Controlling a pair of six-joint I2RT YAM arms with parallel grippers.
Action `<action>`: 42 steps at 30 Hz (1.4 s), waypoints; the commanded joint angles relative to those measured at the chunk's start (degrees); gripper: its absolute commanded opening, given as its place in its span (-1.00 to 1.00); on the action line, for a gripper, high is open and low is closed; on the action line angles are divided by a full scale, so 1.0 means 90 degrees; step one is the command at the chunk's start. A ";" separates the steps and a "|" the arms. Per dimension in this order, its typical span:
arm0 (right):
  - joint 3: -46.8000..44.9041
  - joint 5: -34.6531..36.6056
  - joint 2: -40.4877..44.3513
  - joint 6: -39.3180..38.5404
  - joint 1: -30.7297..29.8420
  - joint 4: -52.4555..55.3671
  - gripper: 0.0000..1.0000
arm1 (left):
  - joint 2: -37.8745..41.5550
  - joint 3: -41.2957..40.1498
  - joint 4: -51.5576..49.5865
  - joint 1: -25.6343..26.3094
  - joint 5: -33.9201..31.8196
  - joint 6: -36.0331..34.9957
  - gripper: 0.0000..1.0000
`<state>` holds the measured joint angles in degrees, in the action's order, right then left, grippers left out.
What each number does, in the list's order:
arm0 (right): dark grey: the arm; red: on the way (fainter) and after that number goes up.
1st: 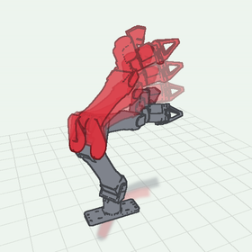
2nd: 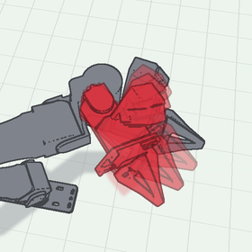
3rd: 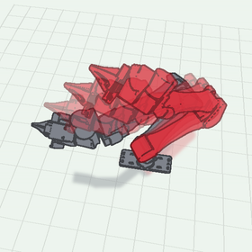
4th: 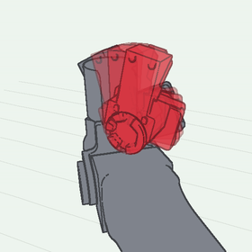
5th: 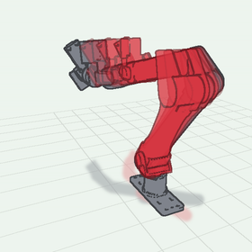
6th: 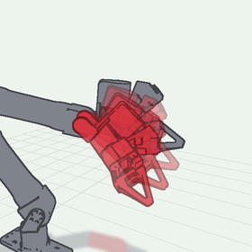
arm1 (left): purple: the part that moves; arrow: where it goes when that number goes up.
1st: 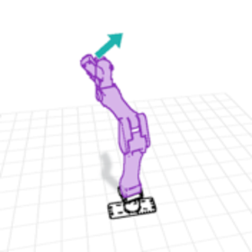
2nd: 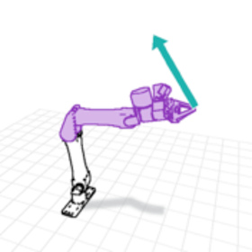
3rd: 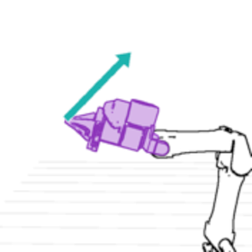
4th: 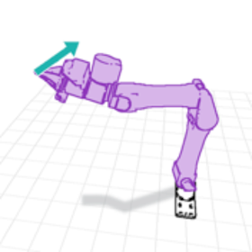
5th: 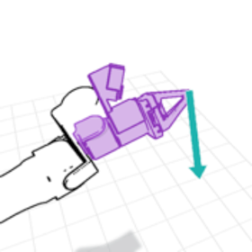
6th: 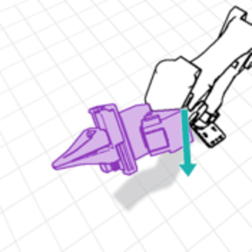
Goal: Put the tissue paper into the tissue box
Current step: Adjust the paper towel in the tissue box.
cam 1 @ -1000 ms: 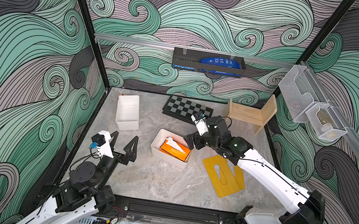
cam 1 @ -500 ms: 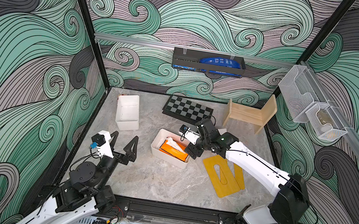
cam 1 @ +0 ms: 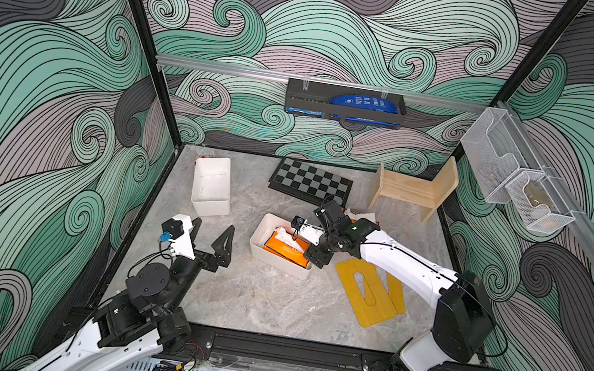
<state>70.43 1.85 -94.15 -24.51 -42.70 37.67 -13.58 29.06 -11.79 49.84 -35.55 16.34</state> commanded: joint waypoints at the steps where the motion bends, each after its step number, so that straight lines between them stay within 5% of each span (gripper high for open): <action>1: 0.0094 -0.0049 -0.0242 -0.0054 -0.0147 0.0139 0.56 | -0.0512 0.0222 -0.0235 -0.0069 0.0223 0.0289 0.97; 9: 0.0134 -0.0020 -0.0666 -0.0064 -0.0350 0.0170 0.55 | -0.2516 0.1073 -0.0731 -0.0415 0.1510 0.1117 0.97; 16: 0.0293 -0.0002 -0.0921 -0.0022 -0.0392 0.0169 0.53 | -0.3148 0.0721 0.0246 -0.2668 0.4572 0.1601 0.97; 23: 0.0609 0.0014 -0.1211 0.0072 -0.0416 0.0166 0.48 | -0.3907 -0.0148 0.1984 -0.3819 0.6576 0.2776 0.97; 33: 0.0895 0.0208 -0.1069 0.0217 -0.0448 0.0158 0.56 | -0.3735 -0.0223 0.1934 -0.4015 0.6527 0.2376 0.97; 42: 0.0992 0.0771 0.0526 0.1287 -0.0442 0.0156 0.79 | -0.3443 0.0433 0.0864 -0.4025 0.6225 0.0958 0.97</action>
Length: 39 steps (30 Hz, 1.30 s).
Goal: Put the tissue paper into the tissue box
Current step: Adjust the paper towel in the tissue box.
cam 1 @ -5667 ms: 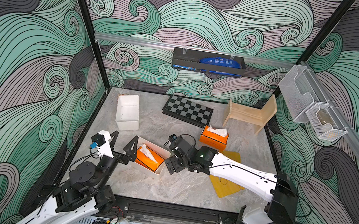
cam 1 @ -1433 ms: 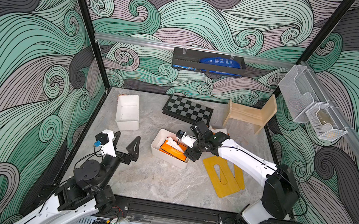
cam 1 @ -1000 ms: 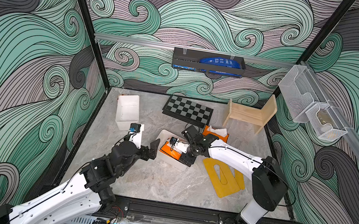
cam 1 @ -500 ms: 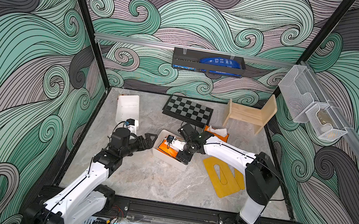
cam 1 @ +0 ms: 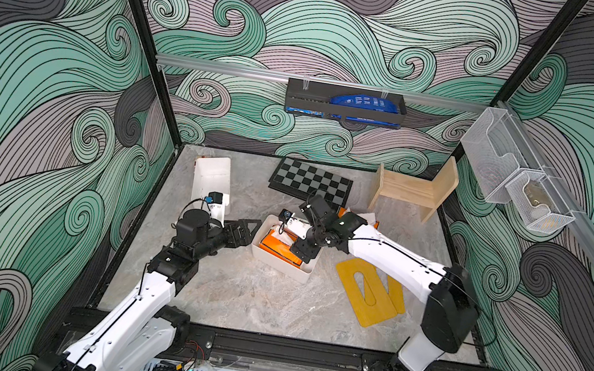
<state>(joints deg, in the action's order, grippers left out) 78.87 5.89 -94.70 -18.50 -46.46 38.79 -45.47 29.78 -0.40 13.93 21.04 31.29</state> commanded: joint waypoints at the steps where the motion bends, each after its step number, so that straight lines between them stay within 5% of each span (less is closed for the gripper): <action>1: -0.0086 0.0346 0.0823 0.0858 -0.0005 0.0027 0.80 | 0.0111 0.0402 -0.0476 -0.0035 -0.0062 -0.0844 0.97; 8: -0.1440 0.0417 0.2399 0.2745 0.0522 0.0005 0.89 | 0.0072 0.0437 -0.0736 -0.0035 -0.0090 -0.1463 0.97; 13: -0.2689 0.0522 0.3280 0.3754 0.1636 0.0004 0.93 | 0.0120 0.0304 -0.0705 -0.0035 -0.0146 -0.1614 0.97; 22: -0.3358 -0.0822 0.2771 0.4327 0.3643 -0.0394 0.91 | 0.0350 0.0163 -0.0687 -0.0035 -0.0133 -0.1611 0.97; 39: -0.4476 -0.0647 0.1872 0.4662 0.3775 -0.1681 0.71 | 0.0428 0.0109 -0.0602 -0.0030 0.0050 -0.1630 0.97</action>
<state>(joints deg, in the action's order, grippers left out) 39.22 0.82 -77.32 22.48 -12.56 25.47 -42.50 30.70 -6.39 13.93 20.21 17.89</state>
